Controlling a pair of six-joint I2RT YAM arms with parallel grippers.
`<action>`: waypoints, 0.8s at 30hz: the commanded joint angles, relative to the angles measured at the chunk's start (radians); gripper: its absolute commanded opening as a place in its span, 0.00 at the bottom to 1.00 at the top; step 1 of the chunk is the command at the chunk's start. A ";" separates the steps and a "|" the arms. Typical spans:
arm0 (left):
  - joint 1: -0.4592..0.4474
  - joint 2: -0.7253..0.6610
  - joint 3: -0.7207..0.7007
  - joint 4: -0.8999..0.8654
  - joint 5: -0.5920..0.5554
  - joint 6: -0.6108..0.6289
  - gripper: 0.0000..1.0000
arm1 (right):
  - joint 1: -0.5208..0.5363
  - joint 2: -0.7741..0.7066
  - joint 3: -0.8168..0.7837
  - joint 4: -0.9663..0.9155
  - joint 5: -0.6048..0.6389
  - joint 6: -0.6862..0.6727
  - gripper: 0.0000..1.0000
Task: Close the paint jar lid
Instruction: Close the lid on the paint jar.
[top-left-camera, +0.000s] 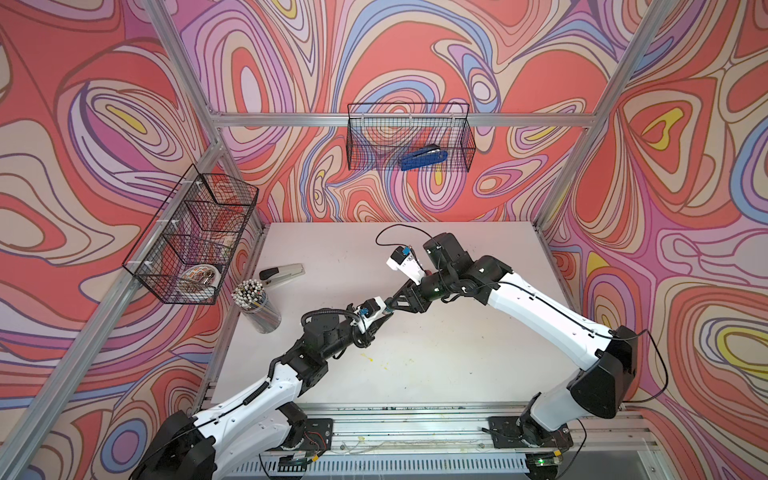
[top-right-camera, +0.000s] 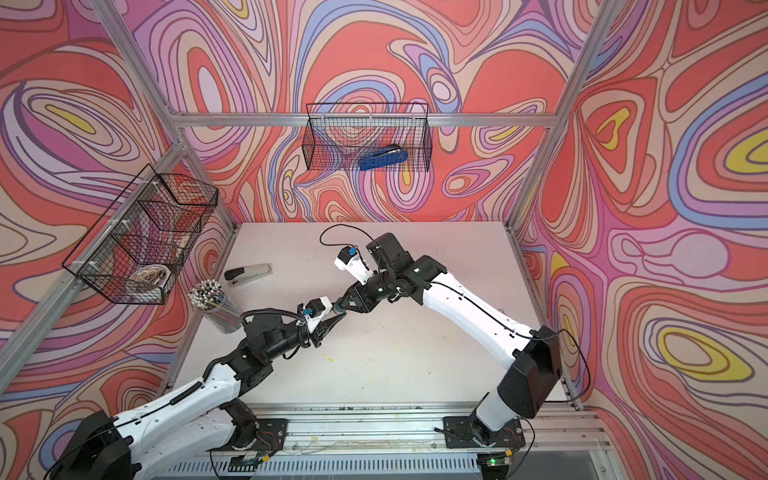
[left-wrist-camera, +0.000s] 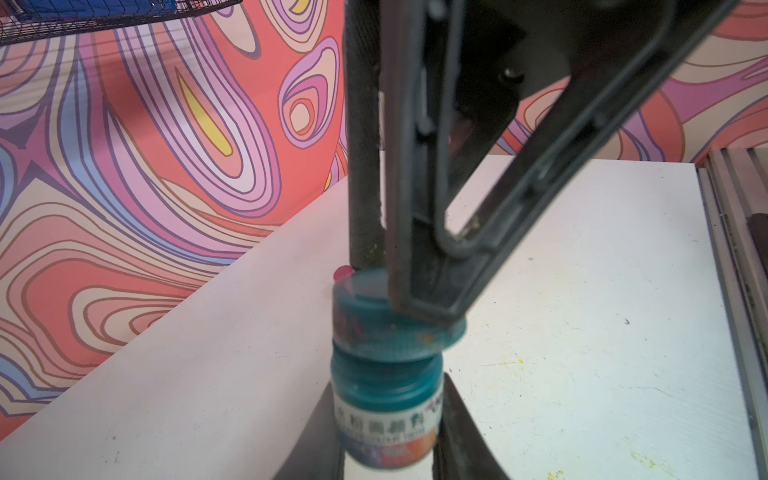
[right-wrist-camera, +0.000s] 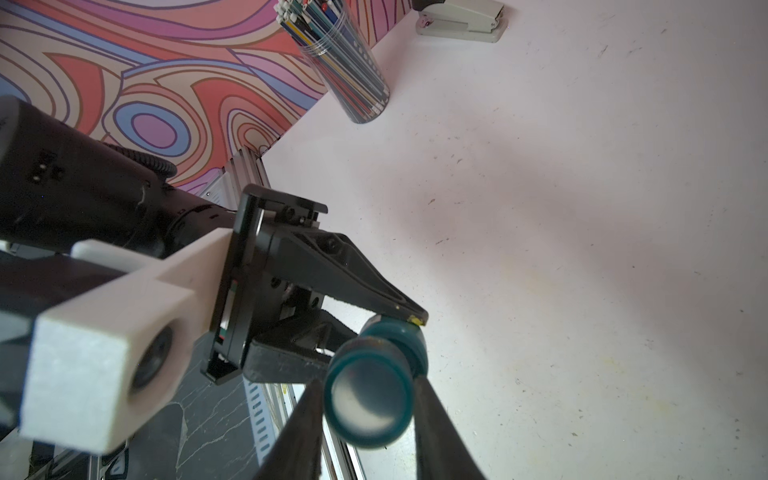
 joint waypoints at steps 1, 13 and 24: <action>0.000 -0.004 0.033 0.041 0.016 0.023 0.29 | 0.010 0.015 0.014 0.009 0.002 -0.008 0.28; 0.000 -0.014 0.028 0.043 0.018 0.028 0.29 | 0.010 0.014 0.014 0.013 0.114 0.002 0.27; 0.000 -0.017 0.029 0.045 0.005 0.034 0.29 | 0.009 0.019 -0.001 0.008 0.068 -0.003 0.27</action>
